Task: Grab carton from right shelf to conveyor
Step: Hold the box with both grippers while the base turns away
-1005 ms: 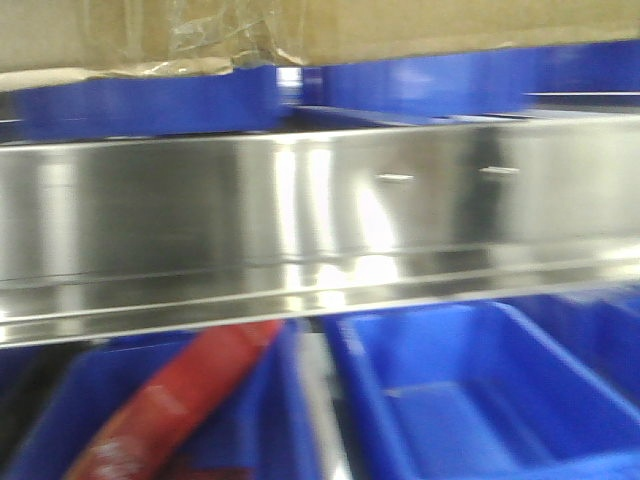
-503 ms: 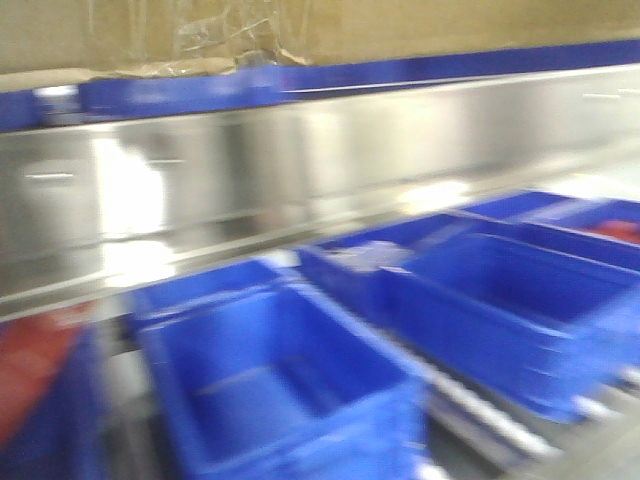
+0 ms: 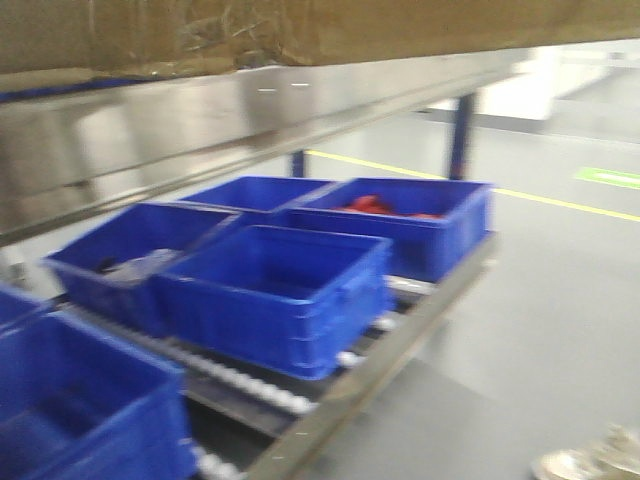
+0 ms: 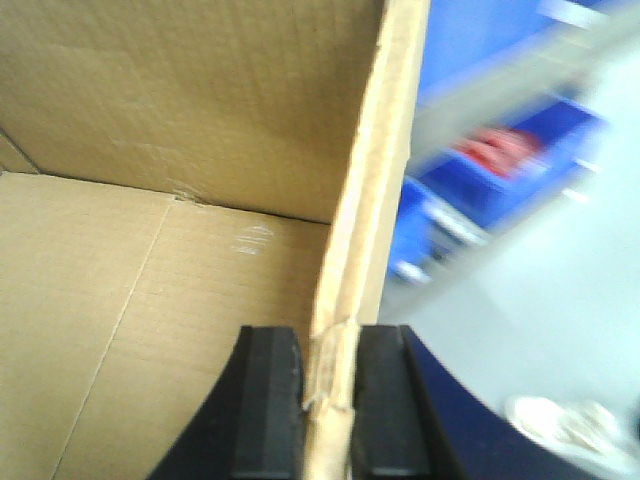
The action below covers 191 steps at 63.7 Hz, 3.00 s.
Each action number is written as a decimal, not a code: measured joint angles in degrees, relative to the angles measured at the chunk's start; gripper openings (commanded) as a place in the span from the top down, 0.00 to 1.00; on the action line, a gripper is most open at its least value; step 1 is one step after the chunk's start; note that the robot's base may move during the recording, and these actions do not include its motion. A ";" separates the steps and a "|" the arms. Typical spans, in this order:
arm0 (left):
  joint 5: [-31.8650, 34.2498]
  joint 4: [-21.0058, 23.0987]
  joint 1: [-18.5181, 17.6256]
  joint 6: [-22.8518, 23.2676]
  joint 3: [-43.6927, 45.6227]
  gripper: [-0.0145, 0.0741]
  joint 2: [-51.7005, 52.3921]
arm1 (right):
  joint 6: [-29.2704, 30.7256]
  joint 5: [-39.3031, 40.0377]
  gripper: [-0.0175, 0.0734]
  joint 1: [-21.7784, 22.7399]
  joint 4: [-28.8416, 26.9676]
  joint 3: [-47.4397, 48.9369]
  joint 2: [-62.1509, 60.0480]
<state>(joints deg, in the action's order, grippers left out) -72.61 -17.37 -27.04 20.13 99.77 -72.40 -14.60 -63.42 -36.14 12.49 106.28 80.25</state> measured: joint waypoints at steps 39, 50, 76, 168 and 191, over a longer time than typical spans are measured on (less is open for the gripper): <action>0.00 0.00 0.00 0.00 0.00 0.85 0.00 | 0.00 0.00 0.88 0.00 0.00 0.00 0.00; 0.00 0.00 0.00 0.00 0.00 0.85 0.00 | 0.00 0.00 0.88 0.00 0.00 0.00 0.00; 0.00 0.00 0.00 0.00 0.00 0.85 0.00 | 0.00 0.00 0.88 0.00 0.11 0.00 0.00; 0.00 0.00 0.00 0.00 0.00 0.85 0.00 | 0.00 0.08 0.88 0.00 0.11 0.00 0.00; 0.00 0.00 0.00 0.00 0.00 0.85 0.00 | 0.00 0.12 0.88 0.00 0.11 0.00 0.00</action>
<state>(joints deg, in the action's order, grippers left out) -72.61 -17.37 -27.04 20.13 99.77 -72.40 -14.60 -63.30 -36.14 12.60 106.28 80.25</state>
